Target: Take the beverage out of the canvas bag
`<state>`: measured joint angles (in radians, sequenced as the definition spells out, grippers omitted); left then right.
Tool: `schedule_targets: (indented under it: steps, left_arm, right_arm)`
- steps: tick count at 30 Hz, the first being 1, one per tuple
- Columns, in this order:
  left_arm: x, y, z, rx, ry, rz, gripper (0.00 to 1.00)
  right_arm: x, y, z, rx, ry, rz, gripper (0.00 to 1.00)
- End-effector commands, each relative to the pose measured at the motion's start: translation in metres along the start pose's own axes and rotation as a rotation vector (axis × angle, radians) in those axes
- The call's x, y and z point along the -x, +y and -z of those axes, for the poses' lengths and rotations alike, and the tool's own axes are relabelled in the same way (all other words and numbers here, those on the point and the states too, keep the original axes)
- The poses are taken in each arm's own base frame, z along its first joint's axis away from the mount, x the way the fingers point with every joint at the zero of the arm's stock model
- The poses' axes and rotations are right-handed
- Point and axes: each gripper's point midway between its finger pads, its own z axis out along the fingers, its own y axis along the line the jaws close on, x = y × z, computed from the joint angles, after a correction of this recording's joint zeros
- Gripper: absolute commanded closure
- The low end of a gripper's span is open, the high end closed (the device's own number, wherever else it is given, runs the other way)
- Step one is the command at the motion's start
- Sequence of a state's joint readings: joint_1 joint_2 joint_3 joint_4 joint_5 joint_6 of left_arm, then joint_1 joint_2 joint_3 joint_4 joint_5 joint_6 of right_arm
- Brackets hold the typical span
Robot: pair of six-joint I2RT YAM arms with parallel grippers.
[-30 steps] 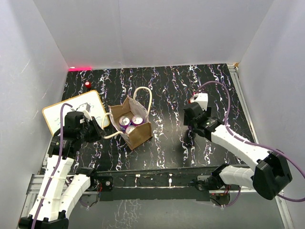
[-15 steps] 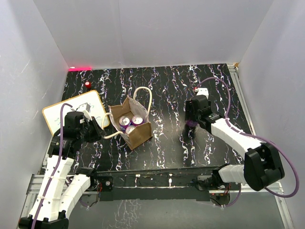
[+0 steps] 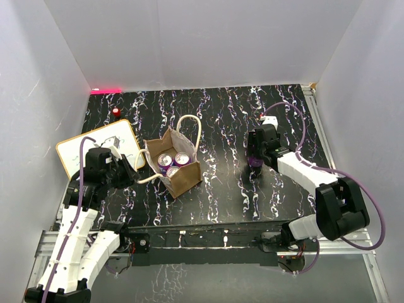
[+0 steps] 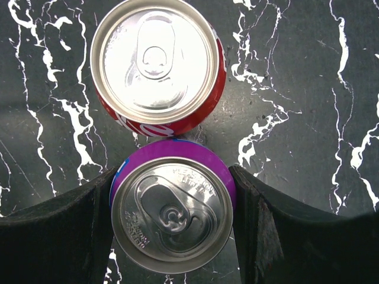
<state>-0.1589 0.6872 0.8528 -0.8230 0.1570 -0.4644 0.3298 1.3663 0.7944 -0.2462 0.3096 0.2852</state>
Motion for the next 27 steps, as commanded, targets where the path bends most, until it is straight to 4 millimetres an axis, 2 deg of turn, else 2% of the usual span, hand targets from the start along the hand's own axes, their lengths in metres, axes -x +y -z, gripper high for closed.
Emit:
schedule_targets:
  steps: [1, 4, 10, 14, 18, 20, 23, 27]
  left_arm:
    - [-0.001, 0.003, 0.001, 0.011, 0.001, -0.002, 1.0]
    - [-0.002, 0.003, 0.001, 0.012, 0.001, -0.002, 1.0]
    - [-0.002, 0.003, 0.001, 0.012, 0.001, -0.002, 1.0]
    - [-0.002, 0.003, 0.001, 0.013, 0.0, -0.001, 1.0]
    - [-0.002, 0.003, 0.002, 0.01, 0.0, -0.003, 1.0]
    - [-0.002, 0.003, 0.002, 0.009, 0.0, -0.003, 1.0]
    - [-0.002, 0.003, 0.002, 0.008, -0.001, -0.003, 1.0]
    - [-0.002, 0.002, 0.002, 0.006, -0.003, -0.003, 1.0]
  right_arm:
    - [0.036, 0.006, -0.006, 0.018, -0.126, -0.035, 0.86]
    - [0.033, 0.005, -0.01, 0.011, -0.112, -0.028, 0.73]
    - [0.03, 0.006, -0.01, 0.016, -0.099, -0.026, 0.41]
    - [0.034, 0.013, -0.002, 0.055, -0.085, -0.029, 0.26]
    - [0.037, 0.015, 0.012, 0.086, -0.085, -0.034, 0.05]
    - [0.036, 0.015, 0.019, 0.098, -0.081, -0.045, 0.01]
    - [0.031, 0.02, 0.033, 0.152, -0.073, -0.07, 0.01]
    - [0.01, 0.029, 0.051, 0.248, -0.051, -0.113, 0.01]
